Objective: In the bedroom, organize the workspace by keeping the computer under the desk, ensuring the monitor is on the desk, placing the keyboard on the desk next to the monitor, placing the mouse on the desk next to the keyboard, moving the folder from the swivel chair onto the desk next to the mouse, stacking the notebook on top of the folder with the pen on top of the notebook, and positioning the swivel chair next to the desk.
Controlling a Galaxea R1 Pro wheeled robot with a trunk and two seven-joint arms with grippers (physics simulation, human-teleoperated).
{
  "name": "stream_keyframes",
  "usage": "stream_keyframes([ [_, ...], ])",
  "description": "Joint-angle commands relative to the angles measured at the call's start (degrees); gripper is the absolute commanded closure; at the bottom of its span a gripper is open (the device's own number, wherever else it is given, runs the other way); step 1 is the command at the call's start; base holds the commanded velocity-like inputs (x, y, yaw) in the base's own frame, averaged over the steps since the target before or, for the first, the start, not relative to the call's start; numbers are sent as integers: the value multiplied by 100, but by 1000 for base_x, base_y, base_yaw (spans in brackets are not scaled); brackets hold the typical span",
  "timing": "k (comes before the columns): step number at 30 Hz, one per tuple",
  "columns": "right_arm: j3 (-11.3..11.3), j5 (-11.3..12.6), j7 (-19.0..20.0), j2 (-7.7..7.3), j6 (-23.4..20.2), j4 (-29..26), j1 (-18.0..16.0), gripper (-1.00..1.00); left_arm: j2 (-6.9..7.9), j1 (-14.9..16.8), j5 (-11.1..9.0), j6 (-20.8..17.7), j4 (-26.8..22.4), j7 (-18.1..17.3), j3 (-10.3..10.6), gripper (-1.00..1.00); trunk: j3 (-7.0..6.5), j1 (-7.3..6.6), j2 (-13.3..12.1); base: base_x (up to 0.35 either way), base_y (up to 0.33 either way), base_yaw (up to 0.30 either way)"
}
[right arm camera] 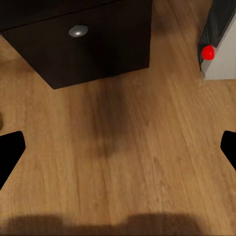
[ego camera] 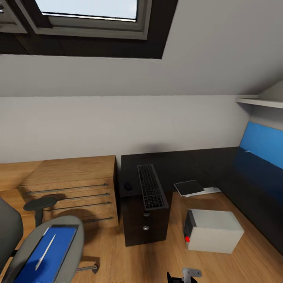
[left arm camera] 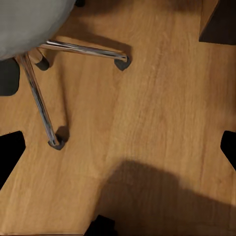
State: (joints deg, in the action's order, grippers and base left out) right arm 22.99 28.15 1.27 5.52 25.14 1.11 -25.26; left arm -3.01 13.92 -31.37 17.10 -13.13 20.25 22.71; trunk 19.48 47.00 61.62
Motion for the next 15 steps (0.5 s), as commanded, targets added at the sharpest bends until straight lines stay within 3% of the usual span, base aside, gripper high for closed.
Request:
stream_keyframes([
  [1,48,59,13,2,26,12,-5,-100,1,6,-48,21,4,31,49,-100,-9,-22,-37,-6,0,276],
  [7,48,59,13,2,26,12,-5,-100,2,6,-52,22,4,40,49,-100,-97,-154,-278,-147,-100,276],
  [15,49,59,13,6,30,12,-2,-100,-2,6,-53,22,4,42,53,-100,-216,-330,-599,-253,-206,275],
])
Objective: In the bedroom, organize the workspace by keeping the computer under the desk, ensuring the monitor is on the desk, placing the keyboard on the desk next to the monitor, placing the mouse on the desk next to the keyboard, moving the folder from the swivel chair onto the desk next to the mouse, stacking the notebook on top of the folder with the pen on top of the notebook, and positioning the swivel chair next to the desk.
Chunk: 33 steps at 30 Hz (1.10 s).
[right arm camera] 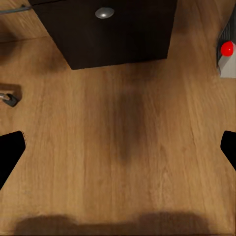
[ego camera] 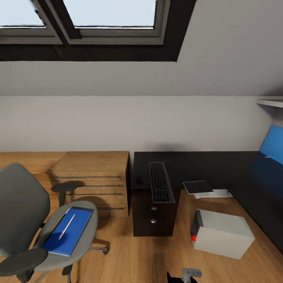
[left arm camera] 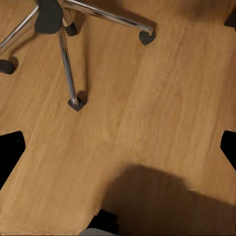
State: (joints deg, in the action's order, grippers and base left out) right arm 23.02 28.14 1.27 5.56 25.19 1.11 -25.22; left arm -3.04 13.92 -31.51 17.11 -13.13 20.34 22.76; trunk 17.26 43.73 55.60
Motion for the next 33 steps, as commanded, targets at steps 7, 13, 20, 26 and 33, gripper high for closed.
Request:
stream_keyframes([
  [7,53,60,21,29,25,12,41,-100,-4,6,-39,20,3,31,53,-100,-104,-157,-277,-246,-235,168],
  [13,53,60,22,53,28,12,57,-100,-4,6,-39,21,3,31,53,-100,-210,-289,-518,-234,-242,14],
  [20,53,60,22,58,29,12,61,-100,-4,6,-39,21,3,31,53,-100,-336,-442,-799,-245,-228,2],
  [26,53,60,22,59,28,12,61,-100,-1,6,-39,21,3,31,53,-100,-444,-574,-1039,-302,-140,0],
  [33,53,60,22,59,29,12,61,-100,-1,6,-39,21,3,31,53,-100,-569,-728,-1320,-328,-75,0],
])
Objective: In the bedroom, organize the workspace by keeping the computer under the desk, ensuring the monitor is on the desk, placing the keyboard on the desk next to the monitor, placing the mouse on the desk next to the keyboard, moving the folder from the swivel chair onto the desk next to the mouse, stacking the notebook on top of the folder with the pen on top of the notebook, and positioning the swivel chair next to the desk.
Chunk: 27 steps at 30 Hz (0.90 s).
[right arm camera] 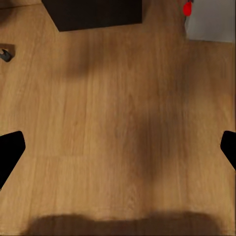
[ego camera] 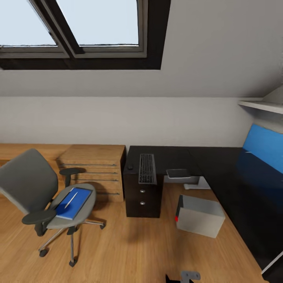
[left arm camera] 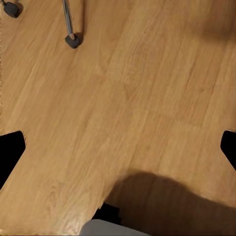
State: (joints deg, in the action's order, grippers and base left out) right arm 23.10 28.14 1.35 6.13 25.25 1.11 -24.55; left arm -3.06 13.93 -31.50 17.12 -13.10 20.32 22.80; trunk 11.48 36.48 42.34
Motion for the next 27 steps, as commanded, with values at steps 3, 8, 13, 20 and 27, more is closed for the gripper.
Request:
stream_keyframes([
  [3,46,60,14,2,24,12,-6,-100,2,5,-41,20,1,33,49,-100,-46,-69,-115,-334,-20,0],
  [8,46,60,14,5,24,12,-6,-100,1,5,-41,20,1,33,49,-100,-136,-179,-315,-336,-7,0],
  [13,46,60,15,10,24,12,-6,-100,5,5,-41,20,1,33,49,-100,-225,-289,-516,-336,-2,0],
  [20,46,60,14,11,24,12,-6,-100,5,5,-41,20,1,33,49,-100,-351,-442,-797,-336,0,0],
  [27,46,60,13,11,24,12,2,-100,7,5,-41,5,9,33,41,-100,-477,-596,-1077,-336,0,0],
])
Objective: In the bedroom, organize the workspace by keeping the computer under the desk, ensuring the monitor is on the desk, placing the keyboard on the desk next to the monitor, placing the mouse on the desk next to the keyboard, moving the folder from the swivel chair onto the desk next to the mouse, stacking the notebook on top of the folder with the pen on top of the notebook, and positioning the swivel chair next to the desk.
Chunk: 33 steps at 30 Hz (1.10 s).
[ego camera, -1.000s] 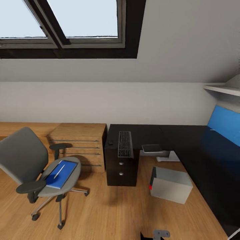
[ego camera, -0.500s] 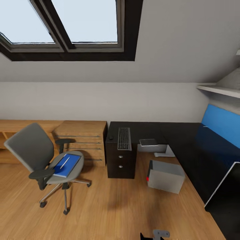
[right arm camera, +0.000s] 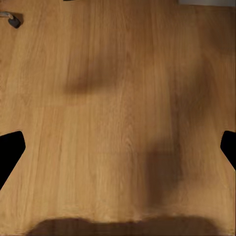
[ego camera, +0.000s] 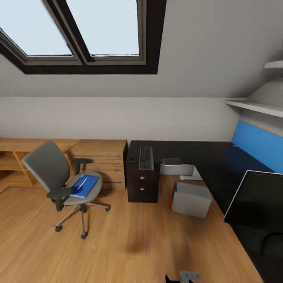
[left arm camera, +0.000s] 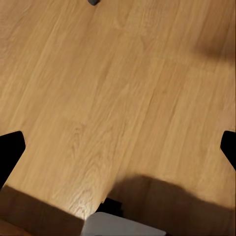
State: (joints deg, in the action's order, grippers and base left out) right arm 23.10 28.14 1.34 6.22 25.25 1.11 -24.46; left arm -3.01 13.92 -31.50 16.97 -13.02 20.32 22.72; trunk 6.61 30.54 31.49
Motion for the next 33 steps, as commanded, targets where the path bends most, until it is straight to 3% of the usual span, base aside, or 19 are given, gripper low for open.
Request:
stream_keyframes([
  [1,46,60,14,2,24,12,-7,-100,2,5,-41,19,1,33,49,-100,-8,-24,-32,-336,0,0],
  [21,46,60,14,2,24,12,-6,-100,-7,5,-41,25,1,33,57,-100,-367,-463,-834,-336,-55,0],
  [33,46,60,15,2,24,12,-6,-100,-7,5,-39,25,1,33,63,-100,-377,-476,-857,-314,-189,0],
])
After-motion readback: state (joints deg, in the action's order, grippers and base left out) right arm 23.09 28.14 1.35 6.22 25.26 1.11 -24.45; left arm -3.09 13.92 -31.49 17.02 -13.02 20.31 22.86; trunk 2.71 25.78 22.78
